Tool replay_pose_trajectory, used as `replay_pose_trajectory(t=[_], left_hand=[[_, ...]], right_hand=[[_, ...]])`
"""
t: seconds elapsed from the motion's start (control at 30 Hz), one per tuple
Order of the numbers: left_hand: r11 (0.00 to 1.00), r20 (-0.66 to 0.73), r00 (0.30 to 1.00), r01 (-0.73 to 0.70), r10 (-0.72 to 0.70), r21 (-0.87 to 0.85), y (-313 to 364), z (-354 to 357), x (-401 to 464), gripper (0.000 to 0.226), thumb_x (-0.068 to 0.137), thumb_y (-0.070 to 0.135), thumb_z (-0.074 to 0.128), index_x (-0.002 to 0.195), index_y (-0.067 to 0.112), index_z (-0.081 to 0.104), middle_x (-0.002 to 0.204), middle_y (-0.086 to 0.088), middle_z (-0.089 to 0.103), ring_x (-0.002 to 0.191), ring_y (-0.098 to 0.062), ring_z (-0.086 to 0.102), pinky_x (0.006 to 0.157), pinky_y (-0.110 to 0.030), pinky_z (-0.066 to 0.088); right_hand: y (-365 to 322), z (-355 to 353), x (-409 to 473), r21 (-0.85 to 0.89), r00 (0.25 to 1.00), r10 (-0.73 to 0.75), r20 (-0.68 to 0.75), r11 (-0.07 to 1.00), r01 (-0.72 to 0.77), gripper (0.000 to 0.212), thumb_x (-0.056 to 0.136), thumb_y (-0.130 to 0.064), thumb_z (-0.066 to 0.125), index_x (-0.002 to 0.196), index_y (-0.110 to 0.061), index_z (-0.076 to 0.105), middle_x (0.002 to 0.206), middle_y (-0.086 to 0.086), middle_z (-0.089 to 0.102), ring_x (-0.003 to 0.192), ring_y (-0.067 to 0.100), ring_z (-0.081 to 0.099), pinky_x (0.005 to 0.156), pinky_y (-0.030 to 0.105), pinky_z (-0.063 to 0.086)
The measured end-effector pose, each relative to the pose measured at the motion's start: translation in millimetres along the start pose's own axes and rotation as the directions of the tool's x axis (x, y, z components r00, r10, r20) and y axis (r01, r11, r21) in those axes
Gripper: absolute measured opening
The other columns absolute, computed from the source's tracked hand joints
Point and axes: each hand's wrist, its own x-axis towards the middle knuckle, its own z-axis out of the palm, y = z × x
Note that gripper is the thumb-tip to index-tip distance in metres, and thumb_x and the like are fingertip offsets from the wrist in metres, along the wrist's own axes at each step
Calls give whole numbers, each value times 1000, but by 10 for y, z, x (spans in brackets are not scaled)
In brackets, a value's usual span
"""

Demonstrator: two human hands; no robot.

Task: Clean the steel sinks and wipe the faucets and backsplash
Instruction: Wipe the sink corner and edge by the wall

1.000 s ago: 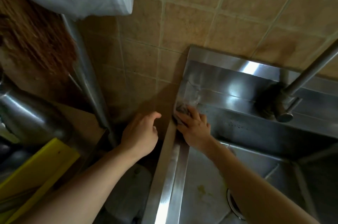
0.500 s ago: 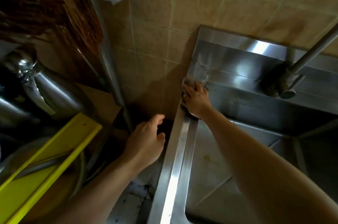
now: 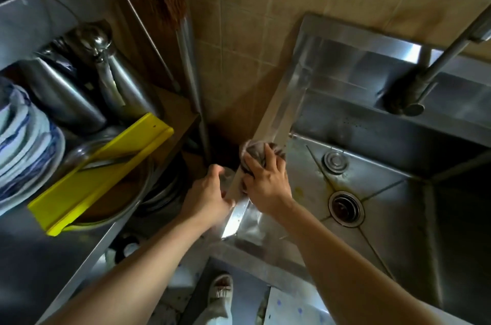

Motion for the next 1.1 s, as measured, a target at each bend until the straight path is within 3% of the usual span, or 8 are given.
replay_pose_trajectory(t=[0.07, 0.17, 0.3, 0.5, 0.67, 0.83, 0.97, 1.1], left_hand=[[997, -39, 998, 36, -39, -73, -52, 16, -25, 56, 80, 17, 71, 128, 22, 43, 109, -1, 65, 103, -24, 61, 84, -33, 49], [976, -79, 990, 98, -115, -195, -150, -10, -146, 51, 87, 4, 58, 133, 19, 40, 108, 0, 66, 107, -24, 60, 92, -38, 48], [963, -175, 972, 114, -160, -245, -235, -60, -444, 48, 90, -1, 50, 134, 17, 40, 120, -3, 63, 107, -24, 59, 86, -31, 46], [981, -213, 970, 82, -119, -174, -170, -46, -788, 44, 91, 0, 48, 132, 16, 43, 123, -5, 61, 108, -24, 58, 85, -30, 45], [1000, -164, 986, 3, -8, -29, -67, 43, -920, 40, 89, 0, 49, 126, 15, 51, 128, -4, 59, 113, -24, 57, 96, -36, 46], [973, -101, 986, -110, 133, 203, 28, 242, -924, 43, 88, 2, 49, 129, 15, 50, 134, -6, 52, 121, -27, 48, 94, -36, 43], [925, -88, 981, -133, 174, 355, 16, 288, -903, 45, 88, 7, 53, 132, 14, 48, 142, 0, 39, 123, -26, 40, 94, -35, 42], [900, -72, 977, -157, 203, 406, 20, 328, -946, 50, 88, 15, 57, 136, 17, 41, 142, 1, 32, 125, -25, 34, 91, -34, 41]], right_hand=[[-50, 54, -172, 23, 999, -6, 37, 1000, 5, 65, 84, -57, 16, 145, -41, 32, 161, 3, 1, 143, 38, -6, 116, 54, 12], [-110, 67, -471, 60, 1000, -27, 16, 998, 26, 54, 96, -31, 41, 148, -36, 27, 160, 4, 2, 144, 34, 1, 118, 47, 15], [-286, 117, -904, -2, 987, -50, 155, 999, 51, 55, 97, -35, 38, 148, -41, 20, 161, 2, -6, 143, 36, 0, 118, 45, 10], [-451, 159, -1357, -187, 980, -174, 97, 964, 190, 46, 90, -29, 46, 136, -33, 46, 143, 3, 39, 126, 33, 33, 105, 43, 27], [-168, 49, -1551, -178, 975, -202, 91, 960, 216, 40, 92, -32, 46, 132, -35, 48, 135, -1, 49, 119, 31, 41, 98, 40, 37], [490, -56, -1988, -237, 1000, -18, 11, 971, 20, 50, 88, -46, 31, 137, -40, 41, 140, -7, 39, 118, 27, 39, 95, 39, 35], [742, -69, -2246, -204, 981, 174, -84, 961, -188, 45, 90, -46, 30, 128, -38, 53, 138, -3, 41, 120, 29, 38, 98, 46, 34], [458, 83, -2163, -179, 977, 184, -108, 963, -201, 46, 83, -38, 38, 124, -29, 57, 133, 8, 45, 119, 40, 40, 97, 52, 37]])
